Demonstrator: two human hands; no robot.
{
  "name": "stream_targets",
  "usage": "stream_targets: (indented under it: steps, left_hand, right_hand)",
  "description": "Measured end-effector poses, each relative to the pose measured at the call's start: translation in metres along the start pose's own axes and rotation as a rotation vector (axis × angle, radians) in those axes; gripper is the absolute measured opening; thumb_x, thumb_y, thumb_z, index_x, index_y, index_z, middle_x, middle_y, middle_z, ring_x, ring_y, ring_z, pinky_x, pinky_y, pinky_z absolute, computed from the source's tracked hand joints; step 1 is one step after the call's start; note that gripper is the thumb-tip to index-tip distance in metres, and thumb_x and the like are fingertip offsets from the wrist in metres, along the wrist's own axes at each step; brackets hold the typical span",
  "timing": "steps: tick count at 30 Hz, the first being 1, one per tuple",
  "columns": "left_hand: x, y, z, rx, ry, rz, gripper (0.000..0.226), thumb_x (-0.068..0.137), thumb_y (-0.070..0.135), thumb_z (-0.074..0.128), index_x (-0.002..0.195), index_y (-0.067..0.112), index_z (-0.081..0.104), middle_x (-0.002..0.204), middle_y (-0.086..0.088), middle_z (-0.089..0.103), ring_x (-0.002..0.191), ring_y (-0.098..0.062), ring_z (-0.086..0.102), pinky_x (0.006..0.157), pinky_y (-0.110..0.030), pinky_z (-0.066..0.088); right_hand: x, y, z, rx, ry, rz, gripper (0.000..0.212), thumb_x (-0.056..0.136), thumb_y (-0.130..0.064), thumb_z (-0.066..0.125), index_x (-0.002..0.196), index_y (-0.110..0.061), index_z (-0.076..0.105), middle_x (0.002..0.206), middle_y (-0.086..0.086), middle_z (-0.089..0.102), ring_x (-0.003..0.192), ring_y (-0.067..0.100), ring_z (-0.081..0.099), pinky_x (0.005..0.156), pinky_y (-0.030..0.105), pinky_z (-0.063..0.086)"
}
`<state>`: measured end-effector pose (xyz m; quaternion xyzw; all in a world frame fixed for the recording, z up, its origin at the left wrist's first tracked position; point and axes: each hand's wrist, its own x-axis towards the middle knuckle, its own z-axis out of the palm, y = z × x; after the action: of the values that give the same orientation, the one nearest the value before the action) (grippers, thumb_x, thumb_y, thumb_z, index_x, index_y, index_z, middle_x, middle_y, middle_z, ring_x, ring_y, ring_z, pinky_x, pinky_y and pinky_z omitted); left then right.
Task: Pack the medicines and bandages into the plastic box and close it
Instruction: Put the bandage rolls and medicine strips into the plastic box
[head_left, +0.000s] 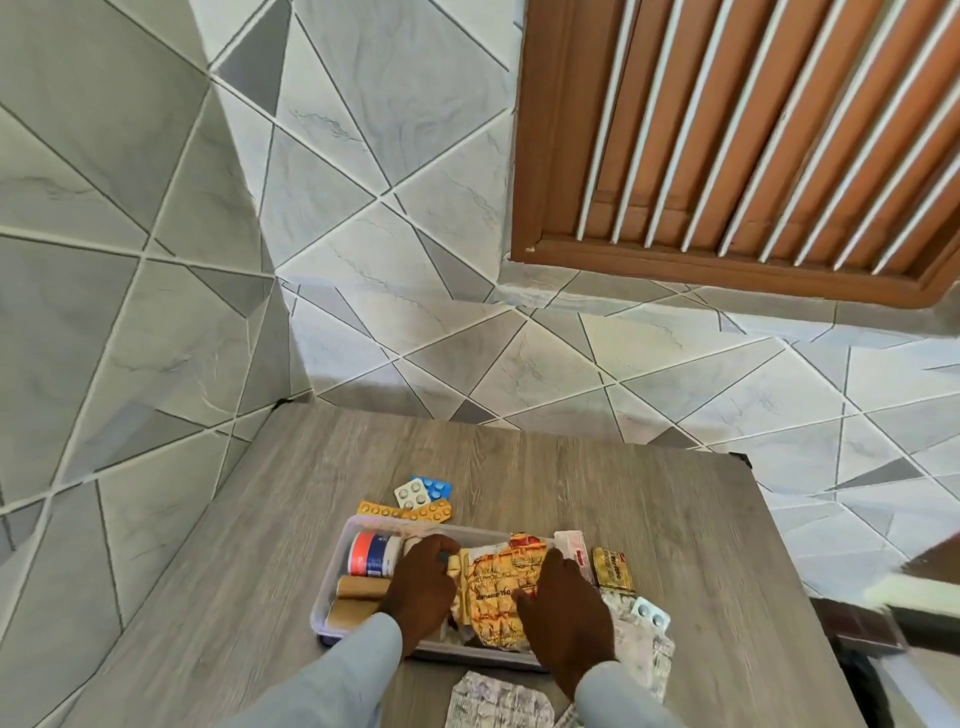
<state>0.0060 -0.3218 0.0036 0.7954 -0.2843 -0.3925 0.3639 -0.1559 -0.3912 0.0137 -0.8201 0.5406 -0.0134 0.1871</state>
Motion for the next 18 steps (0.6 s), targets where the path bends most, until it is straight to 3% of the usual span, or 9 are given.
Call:
stream_targets:
  steps: [4, 6, 8, 11, 15, 18]
  left_hand:
    - [0.018, -0.002, 0.001, 0.057, -0.094, 0.061, 0.035, 0.079, -0.005, 0.052, 0.097, 0.024, 0.061, 0.096, 0.0, 0.067, 0.093, -0.017, 0.063, 0.086, -0.039, 0.055]
    - [0.025, -0.005, 0.0, 0.08, -0.14, 0.084, 0.037, 0.077, -0.005, 0.053, 0.097, 0.025, 0.06, 0.096, 0.0, 0.067, 0.093, -0.017, 0.063, 0.086, -0.04, 0.055]
    - [0.029, -0.005, -0.001, 0.104, -0.165, 0.109, 0.037, 0.076, -0.006, 0.054, 0.095, 0.026, 0.059, 0.096, 0.0, 0.067, 0.091, -0.017, 0.063, 0.085, -0.039, 0.055]
    - [0.034, -0.004, -0.003, 0.237, -0.201, 0.181, 0.039, 0.08, -0.006, 0.051, 0.102, 0.026, 0.056, 0.103, -0.002, 0.065, 0.098, -0.018, 0.06, 0.089, -0.033, 0.051]
    - [0.038, -0.011, -0.009, 0.649, -0.241, 0.347, 0.046, 0.092, 0.01, 0.047, 0.136, 0.024, 0.043, 0.144, -0.002, 0.045, 0.133, -0.02, 0.041, 0.112, -0.031, 0.032]
    - [0.036, -0.016, -0.012, 0.989, -0.257, 0.464, 0.038, 0.093, 0.013, 0.048, 0.131, 0.019, 0.049, 0.147, -0.007, 0.04, 0.135, -0.026, 0.039, 0.11, -0.039, 0.035]
  right_hand:
    - [-0.001, -0.003, 0.009, -0.347, 0.063, -0.13, 0.066, 0.055, -0.041, 0.086, 0.108, -0.008, 0.064, 0.097, 0.014, 0.067, 0.085, 0.035, 0.063, 0.068, 0.047, 0.055]
    - [0.0, -0.002, 0.02, -0.392, 0.066, -0.24, 0.061, 0.049, -0.04, 0.088, 0.1, -0.014, 0.067, 0.101, 0.011, 0.068, 0.088, 0.033, 0.065, 0.068, 0.045, 0.056]
    - [0.001, -0.004, 0.027, -0.315, -0.036, -0.279, 0.058, 0.061, -0.043, 0.081, 0.11, -0.018, 0.062, 0.122, 0.01, 0.062, 0.107, 0.032, 0.063, 0.079, 0.045, 0.056]
    - [0.002, -0.01, 0.027, -0.199, -0.142, -0.203, 0.053, 0.088, -0.038, 0.058, 0.135, -0.022, 0.042, 0.15, 0.007, 0.036, 0.136, 0.03, 0.038, 0.107, 0.046, 0.039]
    - [0.005, -0.018, 0.026, -0.131, -0.207, -0.111, 0.049, 0.092, -0.026, 0.055, 0.138, -0.022, 0.039, 0.152, 0.007, 0.034, 0.134, 0.031, 0.041, 0.107, 0.045, 0.041]
    - [0.009, -0.02, 0.027, -0.073, -0.261, -0.049, 0.049, 0.09, -0.022, 0.055, 0.136, -0.023, 0.039, 0.149, 0.006, 0.038, 0.13, 0.031, 0.045, 0.104, 0.046, 0.044]
